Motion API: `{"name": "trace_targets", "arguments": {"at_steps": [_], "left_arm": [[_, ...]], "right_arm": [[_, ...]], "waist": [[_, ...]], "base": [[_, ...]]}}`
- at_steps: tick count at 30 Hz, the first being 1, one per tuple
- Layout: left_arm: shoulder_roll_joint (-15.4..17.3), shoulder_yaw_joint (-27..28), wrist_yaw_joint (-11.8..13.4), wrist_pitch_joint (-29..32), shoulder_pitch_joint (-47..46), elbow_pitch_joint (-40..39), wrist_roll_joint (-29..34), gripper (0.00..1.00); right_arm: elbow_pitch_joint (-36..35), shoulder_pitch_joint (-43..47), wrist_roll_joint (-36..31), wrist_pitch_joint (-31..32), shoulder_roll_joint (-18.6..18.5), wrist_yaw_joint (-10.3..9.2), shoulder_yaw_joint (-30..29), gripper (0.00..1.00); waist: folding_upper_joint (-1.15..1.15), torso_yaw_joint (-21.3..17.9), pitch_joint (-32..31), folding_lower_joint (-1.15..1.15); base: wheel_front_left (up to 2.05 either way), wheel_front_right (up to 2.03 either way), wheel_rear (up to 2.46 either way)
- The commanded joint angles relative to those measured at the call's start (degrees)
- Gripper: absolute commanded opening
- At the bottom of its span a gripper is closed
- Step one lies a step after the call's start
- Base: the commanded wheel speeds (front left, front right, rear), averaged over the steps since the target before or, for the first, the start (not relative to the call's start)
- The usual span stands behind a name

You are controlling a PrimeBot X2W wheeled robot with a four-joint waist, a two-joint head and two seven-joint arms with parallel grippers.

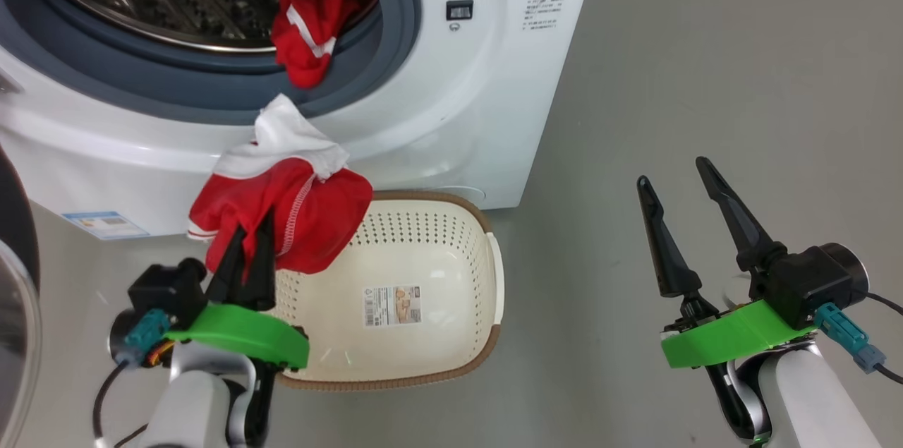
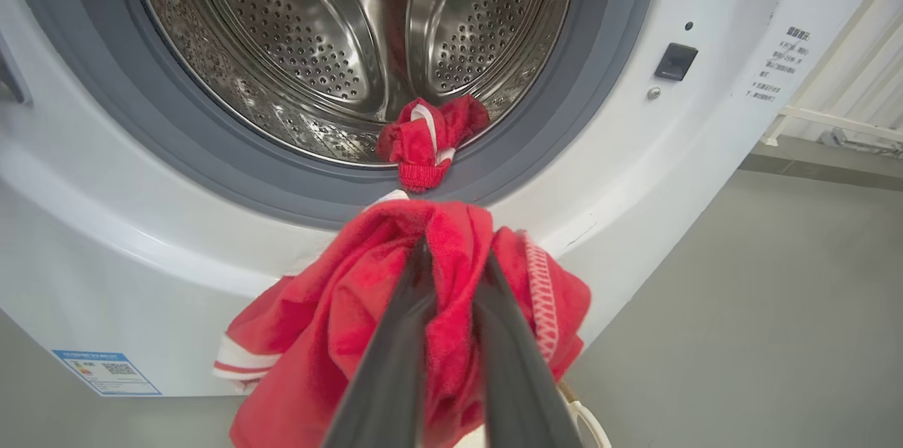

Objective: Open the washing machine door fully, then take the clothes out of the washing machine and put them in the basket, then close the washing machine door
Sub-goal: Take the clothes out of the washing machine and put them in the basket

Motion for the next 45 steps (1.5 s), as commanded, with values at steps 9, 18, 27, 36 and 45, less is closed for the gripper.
{"name": "trace_targets", "arguments": {"at_steps": [9,18,27,36,45], "left_arm": [[0.95,-0.96,1.10,0.18,-7.93,11.84,-3.53,0.00],[0.94,-2.39,-0.09,-0.22,-16.06,28.20,-4.48,0.00],[0.94,-5.05,-2.44,0.09,-22.39,39.77,-7.29,0.00],[0.94,-6.46,-2.85,-0.44,-26.69,46.34,-8.40,0.00],[0.97,-7.37,-2.99,-0.64,-27.96,48.53,-8.87,0.09]], "right_arm": [[-1.66,-1.60,0.86,-0.36,0.05,0.35,1.47,1.00],[-1.95,-3.93,1.27,-0.36,0.05,0.35,2.25,1.00],[-2.07,-6.50,1.60,-0.36,0.05,0.35,3.12,1.00],[-2.13,-7.74,1.87,-0.36,0.05,0.35,3.81,1.00],[-2.16,-8.33,2.22,-0.36,0.05,0.35,3.98,1.00]], "waist": [[0.00,-0.79,5.24,0.00],[0.00,-1.97,10.91,0.00],[0.00,-3.40,16.02,0.00],[0.00,-4.64,20.10,0.00],[0.00,-5.61,21.57,0.00]], "base": [[0.00,0.00,0.00],[0.00,0.00,0.00],[0.00,0.00,0.00],[0.00,0.00,0.00],[0.00,0.00,0.00]]}}
